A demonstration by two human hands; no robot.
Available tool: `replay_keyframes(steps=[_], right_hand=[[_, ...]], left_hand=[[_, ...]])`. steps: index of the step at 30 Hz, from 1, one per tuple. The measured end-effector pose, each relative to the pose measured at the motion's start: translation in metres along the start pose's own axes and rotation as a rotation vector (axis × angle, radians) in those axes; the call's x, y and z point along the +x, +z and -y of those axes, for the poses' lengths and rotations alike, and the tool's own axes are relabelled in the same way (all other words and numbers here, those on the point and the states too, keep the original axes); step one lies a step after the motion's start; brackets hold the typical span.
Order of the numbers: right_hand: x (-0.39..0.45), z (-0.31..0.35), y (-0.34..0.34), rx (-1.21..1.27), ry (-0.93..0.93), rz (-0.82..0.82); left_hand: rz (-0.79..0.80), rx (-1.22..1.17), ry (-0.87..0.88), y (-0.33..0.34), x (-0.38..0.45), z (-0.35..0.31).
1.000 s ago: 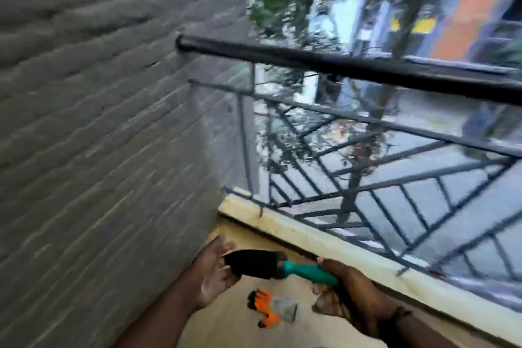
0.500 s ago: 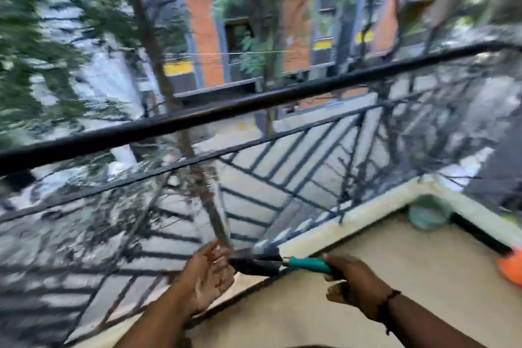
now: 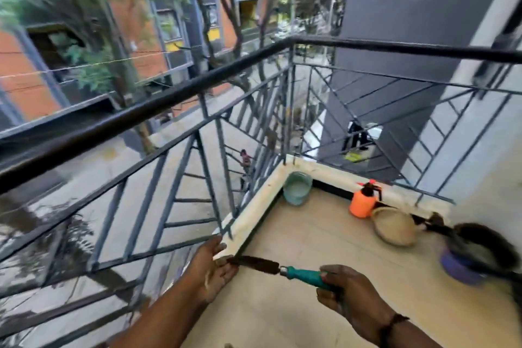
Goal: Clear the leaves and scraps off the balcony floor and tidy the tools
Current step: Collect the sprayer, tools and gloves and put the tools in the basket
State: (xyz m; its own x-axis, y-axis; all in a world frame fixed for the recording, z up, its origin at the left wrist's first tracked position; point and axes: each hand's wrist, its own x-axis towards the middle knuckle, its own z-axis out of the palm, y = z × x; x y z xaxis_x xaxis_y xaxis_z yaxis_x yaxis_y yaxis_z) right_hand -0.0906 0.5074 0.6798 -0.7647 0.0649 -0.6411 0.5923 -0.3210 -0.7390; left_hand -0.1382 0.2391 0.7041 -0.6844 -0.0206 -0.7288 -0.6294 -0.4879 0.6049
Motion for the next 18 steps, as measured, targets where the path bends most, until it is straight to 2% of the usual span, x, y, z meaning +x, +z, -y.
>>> replay_keyframes(steps=[6, 11, 18], right_hand=[[0.068, 0.049, -0.019, -0.028, 0.114, -0.110], [0.112, 0.088, -0.027, 0.091, 0.172, -0.083], [0.167, 0.152, -0.047, 0.085, 0.167, -0.040]], left_hand=[[0.074, -0.073, -0.086, 0.066, 0.092, -0.036], [0.148, 0.039, -0.164, 0.130, 0.152, -0.081], [0.255, 0.099, -0.160, 0.249, 0.225, -0.116]])
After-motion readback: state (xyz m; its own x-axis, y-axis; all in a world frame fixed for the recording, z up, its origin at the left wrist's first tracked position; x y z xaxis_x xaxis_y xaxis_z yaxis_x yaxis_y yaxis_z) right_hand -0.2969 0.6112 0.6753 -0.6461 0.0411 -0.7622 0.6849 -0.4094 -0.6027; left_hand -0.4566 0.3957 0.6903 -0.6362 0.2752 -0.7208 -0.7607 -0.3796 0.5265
